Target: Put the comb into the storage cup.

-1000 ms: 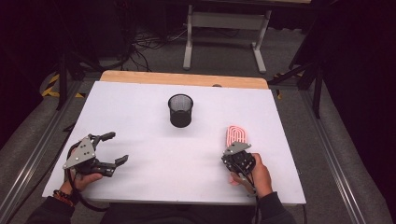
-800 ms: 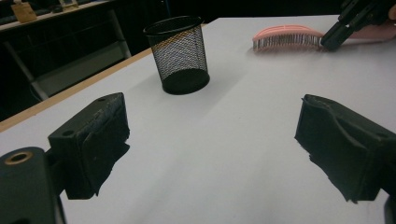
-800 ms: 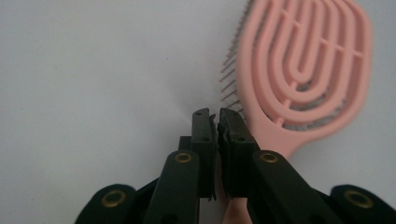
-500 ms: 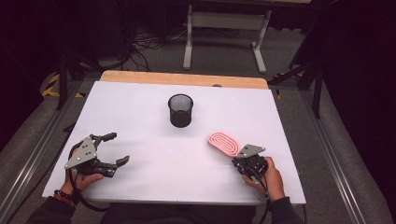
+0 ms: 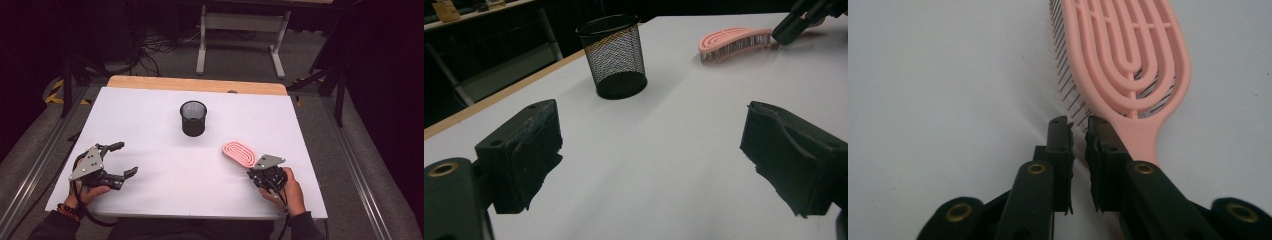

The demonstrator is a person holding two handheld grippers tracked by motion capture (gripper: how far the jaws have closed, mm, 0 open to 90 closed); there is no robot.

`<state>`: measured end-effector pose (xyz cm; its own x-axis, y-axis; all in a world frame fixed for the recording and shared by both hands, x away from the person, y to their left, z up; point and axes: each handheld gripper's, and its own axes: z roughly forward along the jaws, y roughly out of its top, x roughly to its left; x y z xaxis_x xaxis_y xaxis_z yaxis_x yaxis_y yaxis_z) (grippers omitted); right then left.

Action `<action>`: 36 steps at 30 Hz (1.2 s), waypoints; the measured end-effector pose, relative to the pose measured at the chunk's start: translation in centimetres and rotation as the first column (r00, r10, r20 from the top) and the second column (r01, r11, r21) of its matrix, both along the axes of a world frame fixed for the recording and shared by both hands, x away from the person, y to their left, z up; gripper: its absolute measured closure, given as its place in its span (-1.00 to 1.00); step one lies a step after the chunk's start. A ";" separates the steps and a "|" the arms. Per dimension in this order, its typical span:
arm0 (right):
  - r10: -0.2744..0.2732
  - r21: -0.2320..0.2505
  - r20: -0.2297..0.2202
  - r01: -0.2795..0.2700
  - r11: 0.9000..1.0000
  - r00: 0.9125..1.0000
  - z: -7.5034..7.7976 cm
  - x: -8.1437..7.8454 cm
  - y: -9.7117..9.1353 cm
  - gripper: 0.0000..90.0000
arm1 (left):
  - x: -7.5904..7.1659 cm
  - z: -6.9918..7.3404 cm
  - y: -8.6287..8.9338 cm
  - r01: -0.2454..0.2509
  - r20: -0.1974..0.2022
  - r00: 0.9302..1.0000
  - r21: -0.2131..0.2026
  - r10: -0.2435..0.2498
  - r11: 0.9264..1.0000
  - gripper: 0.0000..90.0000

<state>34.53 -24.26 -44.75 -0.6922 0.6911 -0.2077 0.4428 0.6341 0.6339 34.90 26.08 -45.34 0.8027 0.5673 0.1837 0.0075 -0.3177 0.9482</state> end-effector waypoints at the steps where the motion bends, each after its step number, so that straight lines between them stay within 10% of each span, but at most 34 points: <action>1: 0.001 0.001 0.004 -0.001 1.000 1.000 0.2 -0.1 0.0 0.74 | 0.0 0.0 0.0 0.005 -0.005 1.000 -0.005 -0.005 1.000 -0.77; 19: -0.034 0.049 0.099 0.029 0.998 0.994 2.2 -0.9 -0.5 0.39 | 0.0 0.0 0.0 0.003 -0.006 1.000 -0.001 -0.003 1.000 -0.78; 36: -0.075 0.054 0.100 0.070 0.996 0.992 2.4 -0.6 -0.8 -0.11 | -0.4 0.1 0.1 0.012 -0.002 1.000 -0.002 -0.012 1.000 -0.78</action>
<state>33.97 -25.10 -42.32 -0.6171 0.7500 -0.2381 0.4183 0.5690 0.7080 34.54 26.17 -45.21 0.8101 0.5579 0.1804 0.0059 -0.3154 0.9489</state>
